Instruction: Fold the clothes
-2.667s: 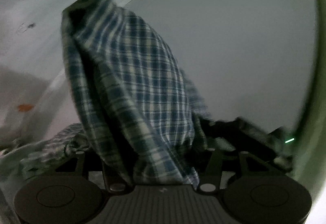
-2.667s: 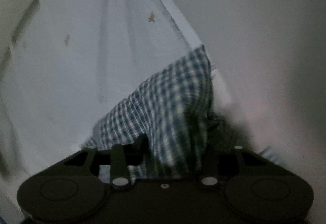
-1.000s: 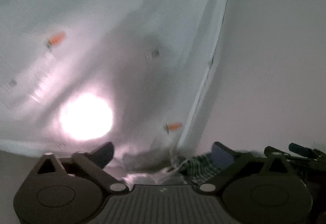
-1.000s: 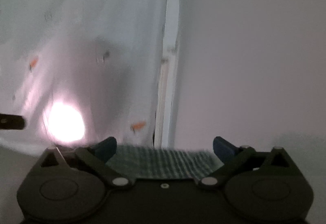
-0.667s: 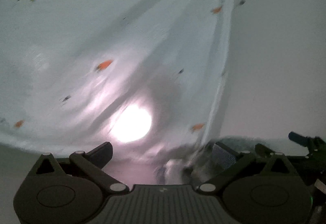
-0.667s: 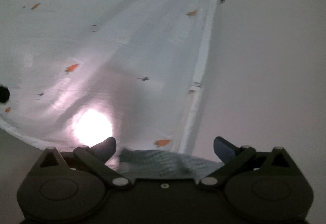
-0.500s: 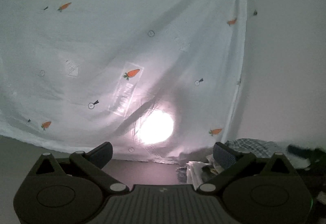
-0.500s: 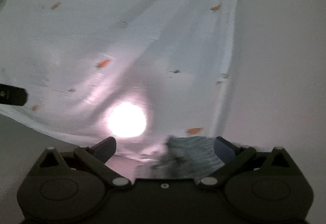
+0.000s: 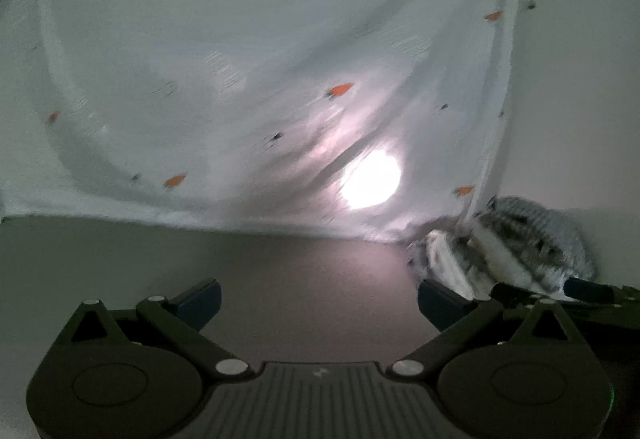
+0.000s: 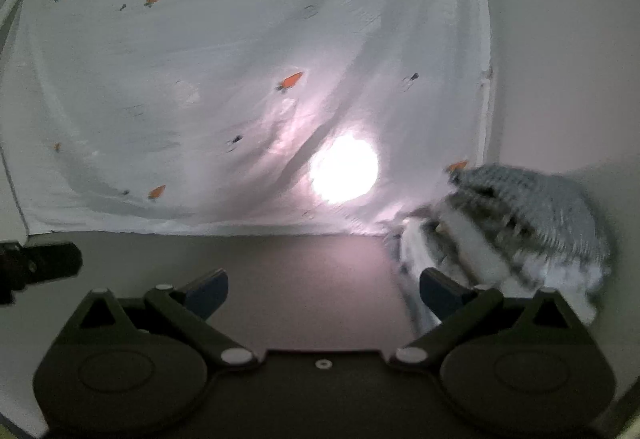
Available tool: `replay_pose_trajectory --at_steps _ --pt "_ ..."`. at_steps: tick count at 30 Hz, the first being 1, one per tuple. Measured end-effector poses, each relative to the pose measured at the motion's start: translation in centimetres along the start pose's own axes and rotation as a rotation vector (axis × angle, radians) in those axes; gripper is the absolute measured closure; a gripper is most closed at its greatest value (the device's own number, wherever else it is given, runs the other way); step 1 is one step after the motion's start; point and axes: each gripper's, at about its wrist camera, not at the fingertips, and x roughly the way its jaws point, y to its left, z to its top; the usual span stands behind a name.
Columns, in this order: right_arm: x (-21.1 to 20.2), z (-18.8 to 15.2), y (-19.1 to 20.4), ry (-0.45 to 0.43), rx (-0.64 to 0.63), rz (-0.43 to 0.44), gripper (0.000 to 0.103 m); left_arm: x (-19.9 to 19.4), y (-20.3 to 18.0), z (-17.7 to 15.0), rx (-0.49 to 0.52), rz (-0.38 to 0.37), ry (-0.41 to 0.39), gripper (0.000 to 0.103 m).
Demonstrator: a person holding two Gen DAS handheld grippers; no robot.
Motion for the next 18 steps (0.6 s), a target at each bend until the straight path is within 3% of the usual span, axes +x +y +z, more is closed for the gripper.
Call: replay_pose_trajectory --at_steps 10,18 --pt "-6.9 -4.8 9.4 0.074 -0.017 0.034 0.000 -8.5 7.9 -3.9 0.018 0.084 0.063 0.000" --pt "-11.3 -8.0 14.1 0.102 -0.042 0.036 0.000 -12.6 11.2 -6.4 0.020 0.109 0.106 0.000"
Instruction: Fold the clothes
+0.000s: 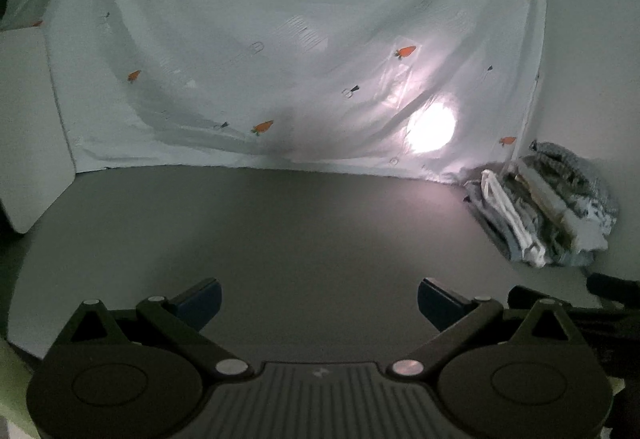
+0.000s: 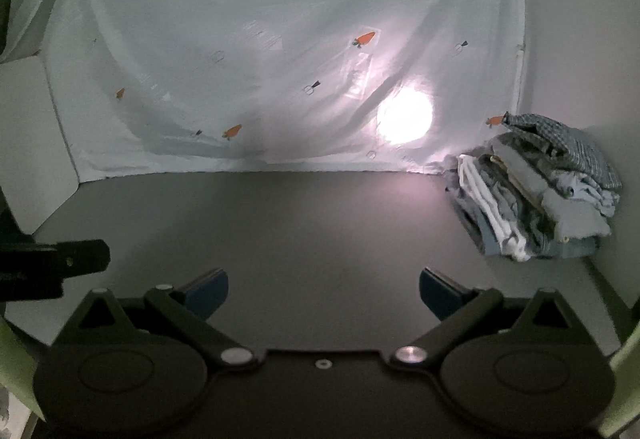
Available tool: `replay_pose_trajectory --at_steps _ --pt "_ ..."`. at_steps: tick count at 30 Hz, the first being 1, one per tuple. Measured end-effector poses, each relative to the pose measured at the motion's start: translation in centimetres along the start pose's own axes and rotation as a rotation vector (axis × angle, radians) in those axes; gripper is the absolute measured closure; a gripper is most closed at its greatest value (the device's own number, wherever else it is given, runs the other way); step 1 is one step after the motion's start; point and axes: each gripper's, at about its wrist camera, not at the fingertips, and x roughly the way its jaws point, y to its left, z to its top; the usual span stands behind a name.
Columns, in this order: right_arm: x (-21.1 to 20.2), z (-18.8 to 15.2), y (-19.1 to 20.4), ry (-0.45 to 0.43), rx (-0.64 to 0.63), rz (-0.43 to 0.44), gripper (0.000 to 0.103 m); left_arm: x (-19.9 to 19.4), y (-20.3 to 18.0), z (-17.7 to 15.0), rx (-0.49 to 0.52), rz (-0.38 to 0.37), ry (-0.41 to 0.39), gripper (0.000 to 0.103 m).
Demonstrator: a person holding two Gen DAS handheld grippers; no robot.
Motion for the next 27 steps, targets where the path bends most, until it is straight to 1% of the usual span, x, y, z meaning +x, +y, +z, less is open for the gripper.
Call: replay_pose_trajectory --at_steps 5,10,13,23,27 --pt "-1.9 -1.8 1.8 0.019 -0.003 -0.014 0.000 -0.9 1.1 -1.6 -0.005 0.000 0.029 0.000" --pt "-2.8 -2.8 2.1 0.039 0.014 -0.020 0.000 -1.3 1.3 -2.7 0.000 -0.009 0.045 0.000" --pt "-3.1 -3.1 2.3 0.035 0.017 -0.025 0.000 -1.4 1.2 -2.9 0.000 -0.015 0.047 0.000" --pt "-2.8 -3.0 2.2 0.033 0.019 -0.030 0.000 -1.0 1.0 -2.4 -0.007 -0.016 0.036 0.000" --pt "-2.6 -2.8 2.0 0.032 0.021 -0.037 0.000 -0.5 0.9 -1.9 -0.010 -0.030 0.034 0.000"
